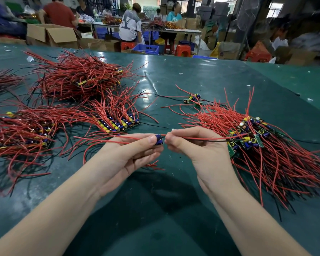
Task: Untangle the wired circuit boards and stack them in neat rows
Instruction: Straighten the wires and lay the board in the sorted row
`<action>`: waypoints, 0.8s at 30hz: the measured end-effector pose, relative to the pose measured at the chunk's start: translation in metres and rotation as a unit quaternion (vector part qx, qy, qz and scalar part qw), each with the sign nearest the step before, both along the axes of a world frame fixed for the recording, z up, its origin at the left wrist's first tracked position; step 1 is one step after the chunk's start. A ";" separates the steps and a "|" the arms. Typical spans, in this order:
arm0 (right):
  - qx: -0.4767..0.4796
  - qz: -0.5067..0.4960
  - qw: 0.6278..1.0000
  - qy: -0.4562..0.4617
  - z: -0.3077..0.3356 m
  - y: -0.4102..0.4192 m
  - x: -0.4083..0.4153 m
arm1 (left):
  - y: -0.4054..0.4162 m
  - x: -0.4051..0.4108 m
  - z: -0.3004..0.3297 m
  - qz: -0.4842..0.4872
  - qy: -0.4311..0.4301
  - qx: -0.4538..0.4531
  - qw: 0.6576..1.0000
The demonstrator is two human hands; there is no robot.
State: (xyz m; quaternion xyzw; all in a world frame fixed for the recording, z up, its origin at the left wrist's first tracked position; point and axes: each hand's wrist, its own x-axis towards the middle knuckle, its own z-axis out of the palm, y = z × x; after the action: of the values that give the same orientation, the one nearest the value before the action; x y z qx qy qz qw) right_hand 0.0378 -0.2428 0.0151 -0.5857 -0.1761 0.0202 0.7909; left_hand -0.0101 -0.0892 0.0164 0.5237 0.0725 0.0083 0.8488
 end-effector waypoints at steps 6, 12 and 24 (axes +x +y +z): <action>0.051 0.038 0.995 0.070 -0.001 -0.001 0.000 | -0.003 0.000 -0.001 -0.007 -0.002 0.008 1.000; 0.072 0.069 0.988 0.120 0.001 -0.002 0.003 | -0.003 0.001 -0.002 0.010 -0.011 0.016 1.000; 0.028 0.043 0.996 0.072 0.004 -0.006 0.004 | -0.004 0.001 -0.004 0.006 -0.003 0.003 1.000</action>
State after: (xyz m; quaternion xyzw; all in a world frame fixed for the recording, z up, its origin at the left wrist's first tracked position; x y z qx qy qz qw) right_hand 0.0420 -0.2489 0.0186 -0.5525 -0.1444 0.0909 0.8158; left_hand -0.0091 -0.0931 0.0125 0.5255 0.0728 0.0153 0.8475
